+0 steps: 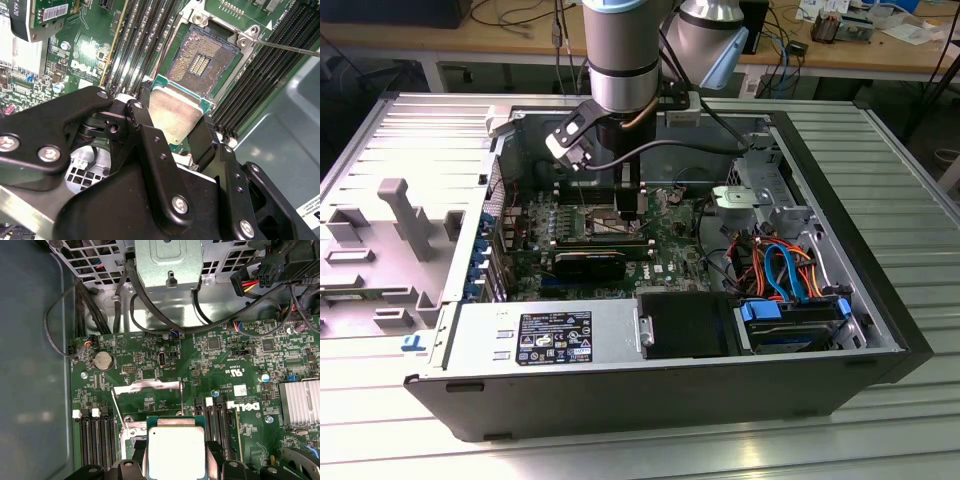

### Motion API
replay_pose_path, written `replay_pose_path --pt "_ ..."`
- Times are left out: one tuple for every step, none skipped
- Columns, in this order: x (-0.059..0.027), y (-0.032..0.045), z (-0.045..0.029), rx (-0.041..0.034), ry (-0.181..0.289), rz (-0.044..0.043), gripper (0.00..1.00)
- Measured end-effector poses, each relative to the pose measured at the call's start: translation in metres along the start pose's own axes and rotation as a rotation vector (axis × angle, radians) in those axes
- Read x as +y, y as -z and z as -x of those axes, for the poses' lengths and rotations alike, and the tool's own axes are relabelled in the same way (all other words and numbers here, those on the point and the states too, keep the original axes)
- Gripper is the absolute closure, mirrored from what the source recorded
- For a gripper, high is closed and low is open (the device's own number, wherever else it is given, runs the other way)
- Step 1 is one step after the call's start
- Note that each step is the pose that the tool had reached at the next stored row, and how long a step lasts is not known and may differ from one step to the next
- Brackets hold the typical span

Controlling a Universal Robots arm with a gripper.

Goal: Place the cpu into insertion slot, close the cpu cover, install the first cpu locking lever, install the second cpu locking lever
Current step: 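Place the cpu into insertion slot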

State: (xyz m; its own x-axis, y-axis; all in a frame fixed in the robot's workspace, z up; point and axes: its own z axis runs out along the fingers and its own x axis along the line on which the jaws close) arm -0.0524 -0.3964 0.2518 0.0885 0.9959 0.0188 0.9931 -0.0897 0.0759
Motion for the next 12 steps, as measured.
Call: replay_pose_path --pt "0.0000 0.0000 0.0000 -0.0002 -0.002 0.0000 0.45" --pt "0.0000 -0.0001 0.0000 -0.0003 -0.004 0.0001 0.45" --pt "0.0000 -0.0001 0.0000 -0.0004 -0.005 0.0001 0.45" --pt "0.0000 -0.0001 0.0000 -0.0006 -0.006 0.0001 0.45" --pt "0.0000 -0.0002 0.0000 -0.0006 -0.008 0.0002 0.45" --pt "0.0000 -0.0002 0.0000 -0.0007 -0.010 0.0002 0.45" --pt "0.0000 -0.0002 0.0000 -0.0009 -0.011 0.0002 0.45" --pt "0.0000 -0.0002 0.0000 -0.0009 -0.012 0.0002 0.45" --pt "0.0000 -0.0002 0.0000 -0.0010 -0.013 0.0003 0.45" --pt "0.0000 -0.0003 0.0000 -0.0010 -0.014 0.0003 0.45" --pt "0.0000 -0.0003 0.0000 -0.0012 -0.016 0.0003 0.45" --pt "0.0000 -0.0003 0.0000 -0.0013 -0.016 0.0003 0.45"
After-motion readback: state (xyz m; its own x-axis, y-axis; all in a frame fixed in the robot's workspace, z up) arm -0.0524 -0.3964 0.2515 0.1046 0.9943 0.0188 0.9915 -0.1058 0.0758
